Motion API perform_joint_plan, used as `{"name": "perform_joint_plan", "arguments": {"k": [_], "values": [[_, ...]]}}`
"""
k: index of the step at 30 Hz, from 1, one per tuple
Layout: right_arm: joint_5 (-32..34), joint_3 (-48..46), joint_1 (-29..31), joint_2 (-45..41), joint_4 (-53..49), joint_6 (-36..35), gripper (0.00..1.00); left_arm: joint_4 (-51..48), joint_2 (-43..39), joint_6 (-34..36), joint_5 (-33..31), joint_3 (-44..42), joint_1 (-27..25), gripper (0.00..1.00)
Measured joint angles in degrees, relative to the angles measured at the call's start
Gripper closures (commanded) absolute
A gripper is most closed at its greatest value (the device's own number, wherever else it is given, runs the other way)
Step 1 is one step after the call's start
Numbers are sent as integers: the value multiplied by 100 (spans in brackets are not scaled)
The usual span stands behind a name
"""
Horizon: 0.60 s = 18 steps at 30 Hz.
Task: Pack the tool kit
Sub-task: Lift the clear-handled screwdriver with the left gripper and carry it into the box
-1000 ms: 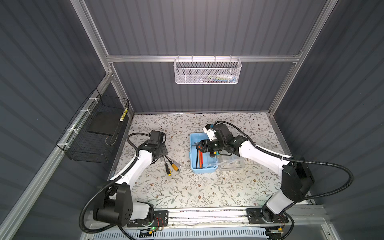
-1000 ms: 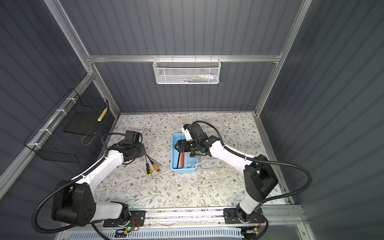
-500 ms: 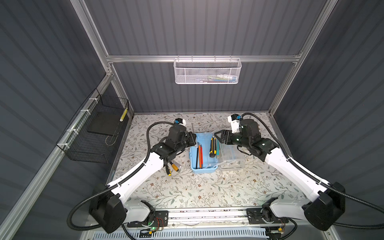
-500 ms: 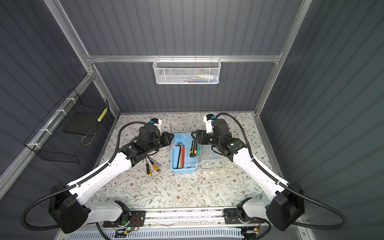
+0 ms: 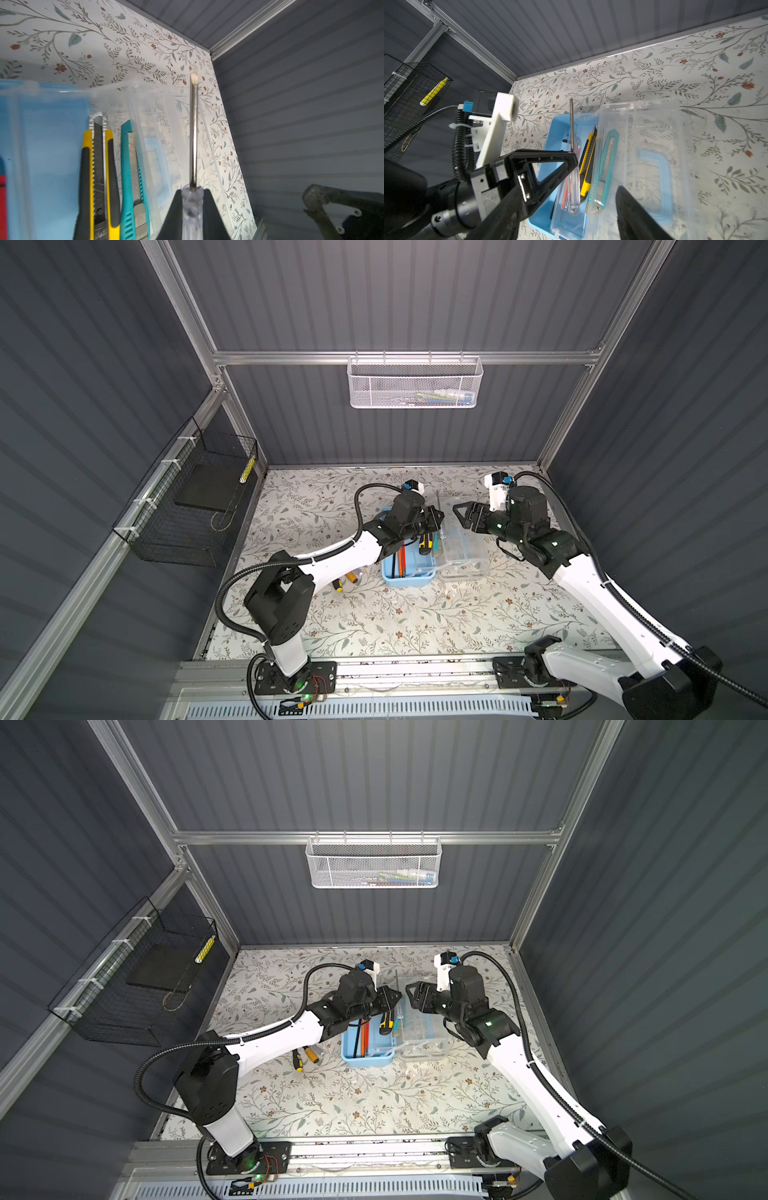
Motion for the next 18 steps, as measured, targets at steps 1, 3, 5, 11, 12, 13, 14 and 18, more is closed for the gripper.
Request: {"name": "perform_joint_plan", "arguments": {"k": [1,3,5,11,12,13,14,18], "values": [[0,-20,-13,-13,0,0,29,33,63,-42,26,13,-26,100],[-9,-52,-31,-20,-2,0,29,74,155,-103,68,22,-59,100],[-31,-96,-42,-17,0,0,28,90,234,-149,96,22,-92,100],[-90,-144,-66,-17,-15,0,28,105,435,-216,142,76,-197,100],[-96,-144,-66,-17,-15,0,28,105,455,-232,151,85,-214,100],[-107,-149,-66,-17,-13,0,27,105,474,-247,160,87,-214,100],[-109,-155,-66,-17,-7,0,27,105,483,-249,162,90,-219,100],[-111,-188,-66,-17,-7,0,27,92,575,-249,208,162,-225,89]]}}
